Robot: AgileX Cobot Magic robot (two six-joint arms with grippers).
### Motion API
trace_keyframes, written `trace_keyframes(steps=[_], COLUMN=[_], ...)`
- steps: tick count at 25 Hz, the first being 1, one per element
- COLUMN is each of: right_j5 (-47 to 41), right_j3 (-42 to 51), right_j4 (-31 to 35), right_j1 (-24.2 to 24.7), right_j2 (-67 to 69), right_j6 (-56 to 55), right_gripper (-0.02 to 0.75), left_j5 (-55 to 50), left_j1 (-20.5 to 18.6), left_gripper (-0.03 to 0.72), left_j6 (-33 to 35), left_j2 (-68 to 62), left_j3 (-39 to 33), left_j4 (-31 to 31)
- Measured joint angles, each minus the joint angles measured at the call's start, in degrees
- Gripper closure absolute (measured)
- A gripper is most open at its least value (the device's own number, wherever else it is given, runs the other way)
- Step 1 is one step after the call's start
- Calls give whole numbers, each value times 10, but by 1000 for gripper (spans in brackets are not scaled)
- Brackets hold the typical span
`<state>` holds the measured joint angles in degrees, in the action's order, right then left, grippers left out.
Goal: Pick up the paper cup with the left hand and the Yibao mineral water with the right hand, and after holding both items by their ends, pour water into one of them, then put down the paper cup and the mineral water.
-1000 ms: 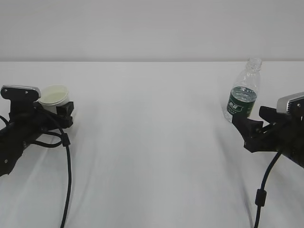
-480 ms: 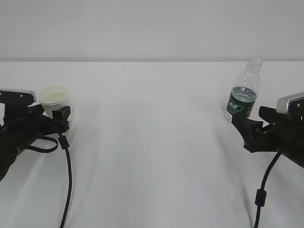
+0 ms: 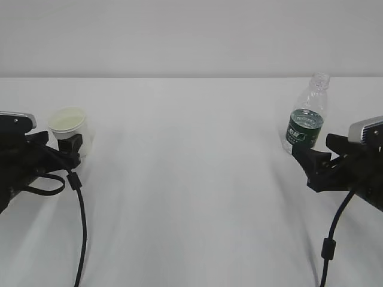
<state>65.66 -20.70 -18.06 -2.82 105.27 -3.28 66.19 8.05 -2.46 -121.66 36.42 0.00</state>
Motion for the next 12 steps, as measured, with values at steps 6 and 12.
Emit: trace_keyframes(steps=[6,12], right_j5=[0,0], right_j3=[0,0], right_j4=[0,0], right_j1=[0,0], right_j2=[0,0], right_j6=[0,0], right_gripper=[148,148], left_j5=[0,0], left_j1=[0,0], left_gripper=[118,119], left_j6=[0,0], left_j2=[10,23], left_j3=[-17,-26], left_j4=[0,0])
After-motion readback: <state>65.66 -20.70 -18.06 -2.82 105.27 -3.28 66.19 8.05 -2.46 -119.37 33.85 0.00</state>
